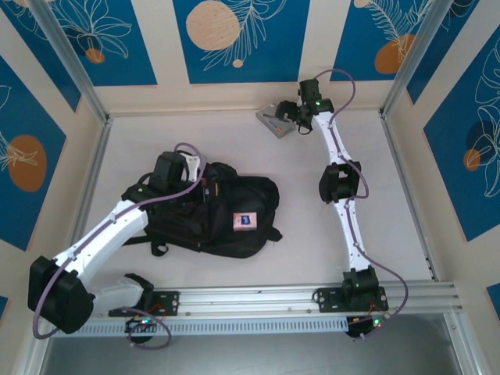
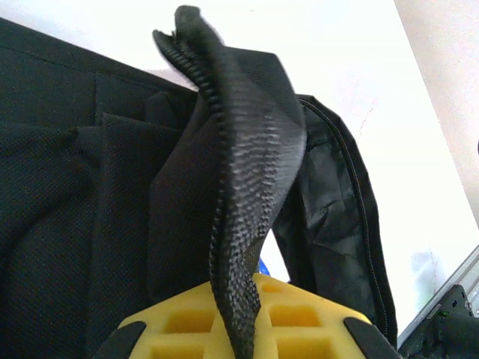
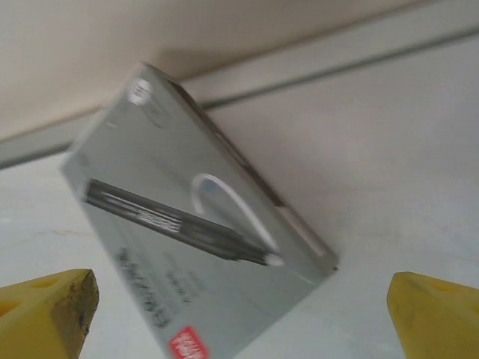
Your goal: Pack books, pencil case, and school supplies into a backpack
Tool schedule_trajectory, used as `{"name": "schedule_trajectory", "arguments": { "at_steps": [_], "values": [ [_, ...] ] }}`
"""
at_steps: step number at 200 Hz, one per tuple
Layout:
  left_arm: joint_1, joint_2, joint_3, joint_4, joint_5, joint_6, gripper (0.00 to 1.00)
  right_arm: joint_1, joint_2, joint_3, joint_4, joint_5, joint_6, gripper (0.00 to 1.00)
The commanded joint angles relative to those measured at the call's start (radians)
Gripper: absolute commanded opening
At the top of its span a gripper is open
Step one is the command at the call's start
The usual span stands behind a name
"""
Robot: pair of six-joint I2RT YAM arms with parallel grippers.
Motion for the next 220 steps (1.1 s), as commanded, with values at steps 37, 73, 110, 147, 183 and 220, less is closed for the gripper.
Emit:
{"name": "schedule_trajectory", "arguments": {
  "at_steps": [37,73,110,147,183,220],
  "values": [
    [0.018,0.051,-0.017,0.050,0.048,0.007,0.00,-0.013,0.120,0.113,0.113,-0.240,0.058,1.00],
    [0.017,0.055,-0.020,0.054,0.058,0.005,0.00,0.004,0.121,0.066,0.143,-0.322,0.020,1.00],
    [0.017,0.048,-0.021,0.053,0.059,0.000,0.00,0.044,0.121,0.108,0.048,-0.217,-0.070,0.99],
    [0.018,0.041,-0.020,0.048,0.057,-0.001,0.00,0.090,0.116,0.096,-0.006,-0.069,-0.131,0.99],
    [0.016,0.042,-0.021,0.042,0.054,-0.005,0.00,0.097,0.115,0.084,-0.023,-0.051,-0.130,0.99],
    [0.017,0.044,-0.019,0.038,0.050,-0.006,0.00,0.107,0.093,0.036,-0.025,-0.016,-0.120,0.99]
  ]
}}
